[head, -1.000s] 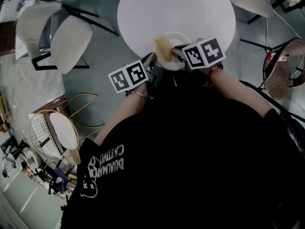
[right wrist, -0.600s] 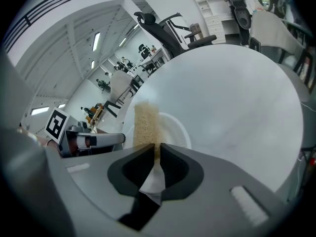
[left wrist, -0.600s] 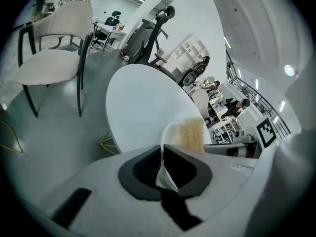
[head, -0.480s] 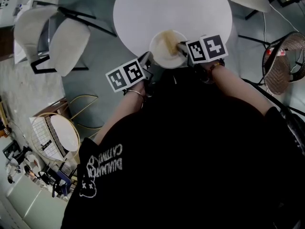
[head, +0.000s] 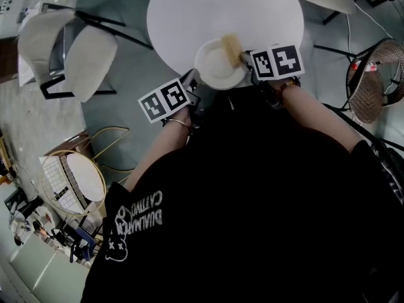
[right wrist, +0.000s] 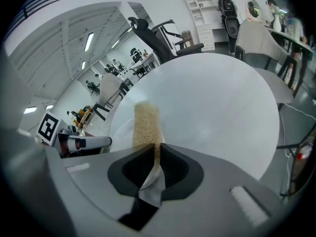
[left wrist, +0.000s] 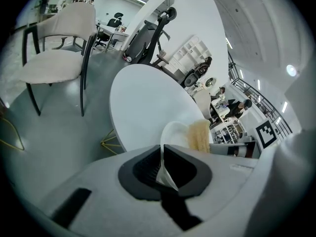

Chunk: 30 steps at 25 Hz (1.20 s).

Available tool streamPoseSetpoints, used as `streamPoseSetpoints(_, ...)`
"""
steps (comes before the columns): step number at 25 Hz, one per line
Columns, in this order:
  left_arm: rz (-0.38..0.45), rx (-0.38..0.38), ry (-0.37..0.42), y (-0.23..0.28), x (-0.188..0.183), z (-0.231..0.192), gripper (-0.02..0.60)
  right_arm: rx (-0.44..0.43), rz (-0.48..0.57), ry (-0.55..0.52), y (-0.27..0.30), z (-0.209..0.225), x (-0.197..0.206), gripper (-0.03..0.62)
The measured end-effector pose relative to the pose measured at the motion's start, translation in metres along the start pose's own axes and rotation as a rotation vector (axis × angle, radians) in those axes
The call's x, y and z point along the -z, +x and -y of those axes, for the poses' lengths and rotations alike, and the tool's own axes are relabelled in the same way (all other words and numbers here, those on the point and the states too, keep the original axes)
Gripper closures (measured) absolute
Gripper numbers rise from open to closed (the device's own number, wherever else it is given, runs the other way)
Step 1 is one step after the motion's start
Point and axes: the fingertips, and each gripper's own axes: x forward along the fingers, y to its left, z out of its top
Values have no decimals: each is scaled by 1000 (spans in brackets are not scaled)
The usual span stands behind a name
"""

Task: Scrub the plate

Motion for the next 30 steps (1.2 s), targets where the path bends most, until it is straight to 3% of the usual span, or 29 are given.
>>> streamPoseSetpoints(19,-14,58,0,-4,5,-1,561,201,134,64,-25,19,-8,554)
streamPoseSetpoints(21,-10,66,-13,-3,5,0,561,151,164,66,-27,7,-12,554)
streamPoseSetpoints(26,14,86,-48,-2,3,-1,561,-190,140,74,-10,-68,-17,554)
streamPoseSetpoints(28,24,101,-61,-1,4,3,561,-246,80,22,-2,-88,-9,554)
streamPoseSetpoints(30,27,121,-62,1,5,10,562,-246,3,-38,5,-96,5,554)
